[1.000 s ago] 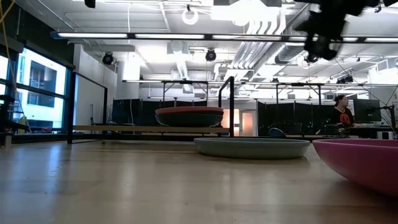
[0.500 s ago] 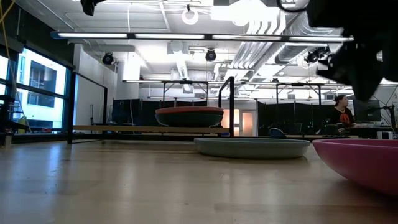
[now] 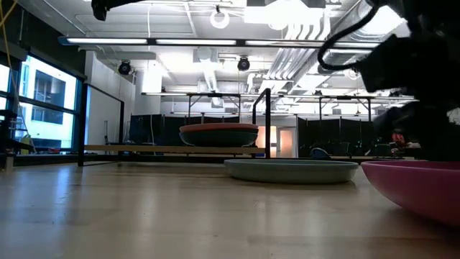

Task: Place and stack plates onto a shelf
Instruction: Stack the pink plate on top of the light pink plate on the shelf, then put the green plate on the shelf

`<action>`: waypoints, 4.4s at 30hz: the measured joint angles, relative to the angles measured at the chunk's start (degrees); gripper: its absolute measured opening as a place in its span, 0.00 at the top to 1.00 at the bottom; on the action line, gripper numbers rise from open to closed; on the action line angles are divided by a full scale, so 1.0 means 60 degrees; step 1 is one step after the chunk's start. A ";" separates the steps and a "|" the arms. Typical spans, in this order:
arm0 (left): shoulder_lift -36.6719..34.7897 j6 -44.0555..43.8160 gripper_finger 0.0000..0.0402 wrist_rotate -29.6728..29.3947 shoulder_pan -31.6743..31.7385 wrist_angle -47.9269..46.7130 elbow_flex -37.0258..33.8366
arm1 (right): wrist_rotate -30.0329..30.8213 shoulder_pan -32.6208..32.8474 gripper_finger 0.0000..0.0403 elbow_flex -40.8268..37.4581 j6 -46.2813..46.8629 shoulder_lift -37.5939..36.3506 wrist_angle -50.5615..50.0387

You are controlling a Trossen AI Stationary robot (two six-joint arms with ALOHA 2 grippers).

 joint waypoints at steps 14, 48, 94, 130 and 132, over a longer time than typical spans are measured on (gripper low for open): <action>-0.0007 -0.0004 0.58 -0.1803 0.0033 0.0006 0.0000 | -0.0680 0.0085 0.97 0.0004 0.0388 0.0287 0.0896; -0.4318 0.1255 0.58 -0.0036 0.0033 -0.2361 0.1497 | 0.9997 -0.3525 1.00 0.6232 1.3833 0.3449 0.2517; -0.4317 0.1253 0.58 -0.0047 0.0033 -0.2370 0.1490 | 0.9352 -0.5314 0.98 1.1132 1.4821 0.5220 -0.7652; -0.4320 -0.0146 0.58 0.0960 0.0030 -0.3511 0.1490 | 0.4592 -0.3700 0.65 1.3313 0.3558 0.4613 -1.0816; -0.4320 -0.0450 0.58 0.1217 0.0030 -0.3579 0.1490 | 0.4477 -0.3445 0.65 1.2309 0.3591 0.4085 -1.0600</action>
